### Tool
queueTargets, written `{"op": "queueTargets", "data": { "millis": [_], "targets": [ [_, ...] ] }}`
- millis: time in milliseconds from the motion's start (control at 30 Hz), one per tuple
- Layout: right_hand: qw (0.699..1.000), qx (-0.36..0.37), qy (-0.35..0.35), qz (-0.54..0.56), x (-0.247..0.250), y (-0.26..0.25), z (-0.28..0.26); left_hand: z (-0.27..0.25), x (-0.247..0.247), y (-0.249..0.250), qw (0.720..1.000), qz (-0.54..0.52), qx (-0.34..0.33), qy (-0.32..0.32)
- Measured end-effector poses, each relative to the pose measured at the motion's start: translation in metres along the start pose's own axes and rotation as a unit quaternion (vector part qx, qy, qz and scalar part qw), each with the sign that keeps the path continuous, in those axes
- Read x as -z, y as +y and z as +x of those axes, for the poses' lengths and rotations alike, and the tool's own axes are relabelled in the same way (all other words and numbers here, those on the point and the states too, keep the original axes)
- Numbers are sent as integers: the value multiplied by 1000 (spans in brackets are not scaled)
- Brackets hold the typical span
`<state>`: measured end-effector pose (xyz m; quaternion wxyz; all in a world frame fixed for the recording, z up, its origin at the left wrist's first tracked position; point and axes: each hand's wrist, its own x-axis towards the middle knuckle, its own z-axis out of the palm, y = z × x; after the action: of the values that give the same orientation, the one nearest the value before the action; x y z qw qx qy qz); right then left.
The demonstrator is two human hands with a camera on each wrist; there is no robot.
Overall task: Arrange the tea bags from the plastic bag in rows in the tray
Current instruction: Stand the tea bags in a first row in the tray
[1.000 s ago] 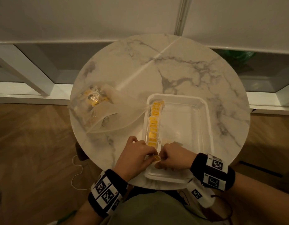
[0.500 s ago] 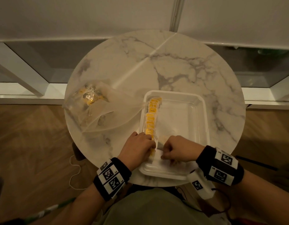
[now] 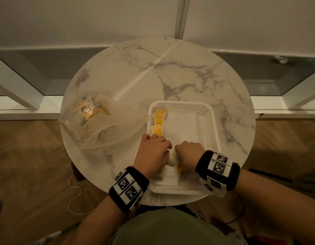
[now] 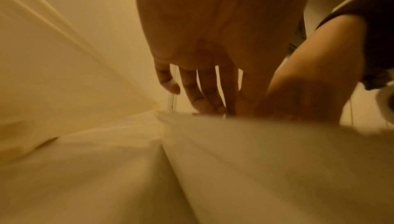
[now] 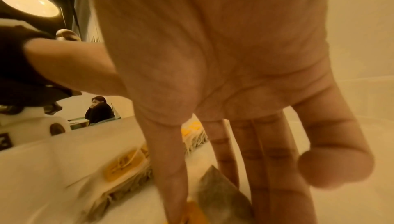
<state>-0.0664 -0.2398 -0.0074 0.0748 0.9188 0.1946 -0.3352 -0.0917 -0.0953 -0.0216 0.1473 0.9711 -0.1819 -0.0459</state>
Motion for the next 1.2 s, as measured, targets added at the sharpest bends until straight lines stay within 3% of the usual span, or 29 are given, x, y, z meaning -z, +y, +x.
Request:
{"op": "queueTargets", "data": {
  "millis": [200, 500, 567, 667, 867, 1033, 1133, 1200],
  "targets": [
    [1000, -17, -12, 8, 0, 10, -4, 22, -18, 10, 992, 87, 14, -88],
    [971, -25, 6, 237, -12, 53, -15, 33, -24, 30, 985, 142, -11, -100],
    [947, -14, 41, 317, -14, 62, -21, 35, -26, 35, 982, 152, -13, -108],
    [889, 2, 111, 445, -17, 75, -33, 39, -30, 39, 983, 145, -5, -109],
    [783, -6, 241, 574, -33, 90, -55, 44, -39, 40, 984, 122, 6, -127],
    [762, -76, 379, 520, -61, 110, -74, 44, -36, 32, 991, 68, -6, -118],
    [755, -81, 378, 529, -78, 111, -78, 39, -27, 31, 997, 7, -28, -77],
    [741, -77, 368, 556, -85, 103, -79, 30, -14, 29, 995, -93, -36, -30]
  ]
}}
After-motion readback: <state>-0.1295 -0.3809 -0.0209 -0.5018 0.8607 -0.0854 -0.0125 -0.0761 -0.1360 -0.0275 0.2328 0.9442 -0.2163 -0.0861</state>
